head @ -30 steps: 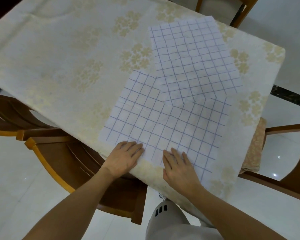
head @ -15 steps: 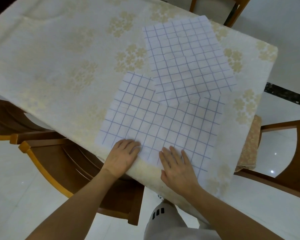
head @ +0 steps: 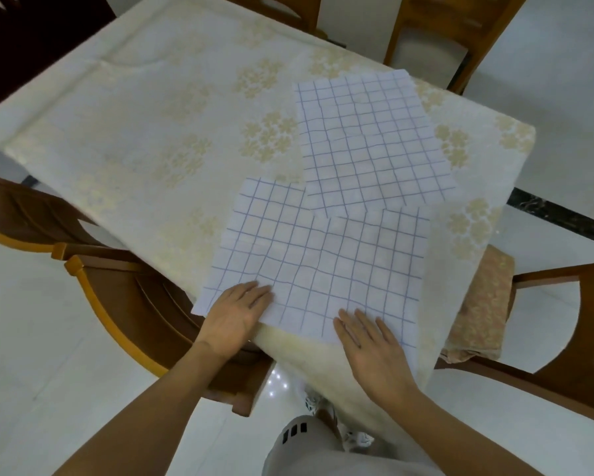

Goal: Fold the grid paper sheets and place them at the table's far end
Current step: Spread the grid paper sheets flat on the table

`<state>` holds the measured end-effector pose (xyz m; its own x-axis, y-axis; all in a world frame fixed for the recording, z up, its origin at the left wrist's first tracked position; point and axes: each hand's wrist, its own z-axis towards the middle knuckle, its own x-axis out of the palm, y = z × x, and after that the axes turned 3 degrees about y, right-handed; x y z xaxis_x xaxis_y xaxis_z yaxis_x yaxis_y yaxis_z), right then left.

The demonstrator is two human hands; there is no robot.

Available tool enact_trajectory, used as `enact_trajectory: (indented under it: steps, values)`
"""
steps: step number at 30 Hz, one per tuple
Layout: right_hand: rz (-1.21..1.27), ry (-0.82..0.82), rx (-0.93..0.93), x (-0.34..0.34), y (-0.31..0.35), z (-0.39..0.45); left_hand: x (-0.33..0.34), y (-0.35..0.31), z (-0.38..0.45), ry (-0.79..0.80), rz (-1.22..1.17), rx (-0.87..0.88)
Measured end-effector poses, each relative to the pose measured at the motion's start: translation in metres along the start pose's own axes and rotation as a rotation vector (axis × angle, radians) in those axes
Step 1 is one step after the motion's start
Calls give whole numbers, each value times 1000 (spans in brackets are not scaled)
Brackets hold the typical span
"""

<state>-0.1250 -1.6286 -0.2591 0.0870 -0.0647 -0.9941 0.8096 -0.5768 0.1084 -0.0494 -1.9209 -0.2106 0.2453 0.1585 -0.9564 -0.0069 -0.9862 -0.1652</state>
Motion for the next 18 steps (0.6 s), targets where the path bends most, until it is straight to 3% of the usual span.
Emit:
enact_trajectory:
  steps: [4,8,12,18]
  values:
    - [17,-93,-29,-10,-18,-27,0,-27,-21,17,-9,-20]
    - [-1,-140,-47,-21,-32,-61,-10,-60,-41,-70,7,-49]
    - [13,-208,-51,-34,-41,-86,-35,-91,-52,-104,90,22]
    - [17,-249,-36,-51,-61,-81,-48,-109,-55,-112,160,-31]
